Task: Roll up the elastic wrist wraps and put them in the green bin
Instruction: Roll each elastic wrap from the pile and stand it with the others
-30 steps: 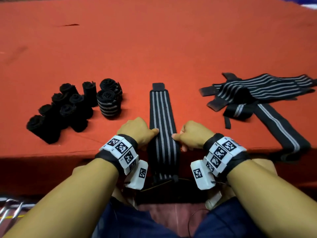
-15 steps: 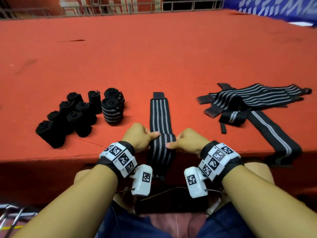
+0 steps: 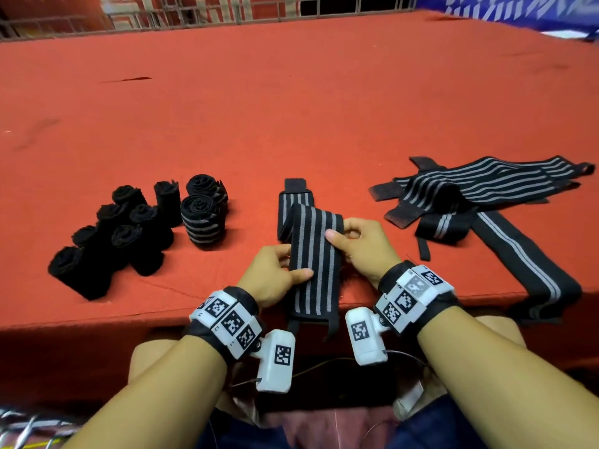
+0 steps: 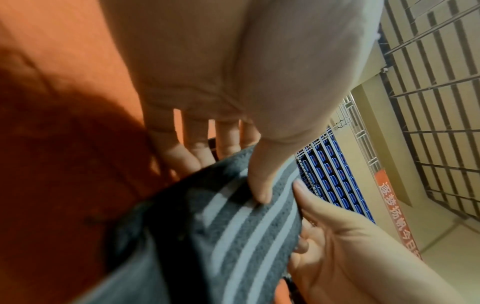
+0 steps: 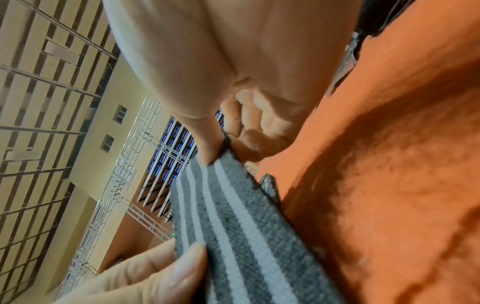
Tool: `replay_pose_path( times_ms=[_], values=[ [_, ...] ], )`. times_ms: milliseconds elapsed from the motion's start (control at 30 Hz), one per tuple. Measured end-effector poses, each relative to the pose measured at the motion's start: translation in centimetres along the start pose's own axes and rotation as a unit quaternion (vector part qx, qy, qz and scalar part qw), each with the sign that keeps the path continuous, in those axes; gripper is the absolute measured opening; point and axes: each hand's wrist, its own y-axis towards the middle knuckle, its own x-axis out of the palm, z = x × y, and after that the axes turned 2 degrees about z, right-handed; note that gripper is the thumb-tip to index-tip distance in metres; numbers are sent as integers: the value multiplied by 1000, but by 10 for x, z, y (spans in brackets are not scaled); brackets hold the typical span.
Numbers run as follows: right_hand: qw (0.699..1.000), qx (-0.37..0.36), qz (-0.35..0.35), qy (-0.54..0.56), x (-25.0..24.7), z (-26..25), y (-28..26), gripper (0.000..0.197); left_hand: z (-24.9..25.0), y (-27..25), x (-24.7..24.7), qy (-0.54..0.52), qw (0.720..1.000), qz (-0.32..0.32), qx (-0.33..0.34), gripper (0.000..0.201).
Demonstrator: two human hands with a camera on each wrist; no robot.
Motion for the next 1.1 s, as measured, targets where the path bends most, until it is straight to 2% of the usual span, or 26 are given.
replay_pose_path(
  times_ms=[67, 233, 300, 367, 433, 500, 600, 700, 767, 867, 933, 967, 1033, 1100],
  values=[
    [1000, 9, -18, -1, -1, 2, -2, 14, -4, 5, 1, 4, 999, 30, 28, 24],
    [991, 16, -99, -85, -4, 10, -14, 56, 0, 13, 1, -52, 991, 107, 65, 19],
    [993, -14, -96, -67, -5, 9, -17, 67, 4, 15, 0, -78, 987, 124, 63, 17],
    [993, -73, -74, -53, -7, 6, -21, 74, 7, 17, -1, -106, 984, 135, 58, 17],
    [982, -147, -79, -85, -10, 4, -25, 72, 10, 18, -3, -121, 981, 144, 54, 18],
    [964, -201, -117, -128, -11, 2, -29, 60, 11, 20, -4, -121, 980, 150, 54, 18],
    [945, -212, -163, -187, -7, 0, -31, 47, 11, 20, -5, -124, 978, 158, 50, 19],
    [921, -235, -145, -276, 0, 6, -28, 40, 13, 17, -5, -114, 980, 157, 44, 20],
    [918, -253, -109, -286, 5, 10, -26, 28, 12, 17, -5, -108, 980, 159, 39, 22],
    [919, -263, -83, -281, 8, 11, -20, 18, 4, 21, -6, -2, 979, 200, 47, 42],
    [925, -257, -77, -268, 9, 11, -18, 19, 0, 20, -7, 101, 966, 230, 59, 58],
    [929, -253, -74, -261, 8, 11, -17, 20, 0, 17, -7, 132, 957, 245, 80, 59],
    [935, -243, -75, -248, 7, 10, -15, 22, 1, 12, -6, 145, 940, 267, 157, 38],
    [938, -232, -83, -243, 6, 10, -14, 24, 4, 5, -1, 116, 942, 236, 210, 9]
  ],
)
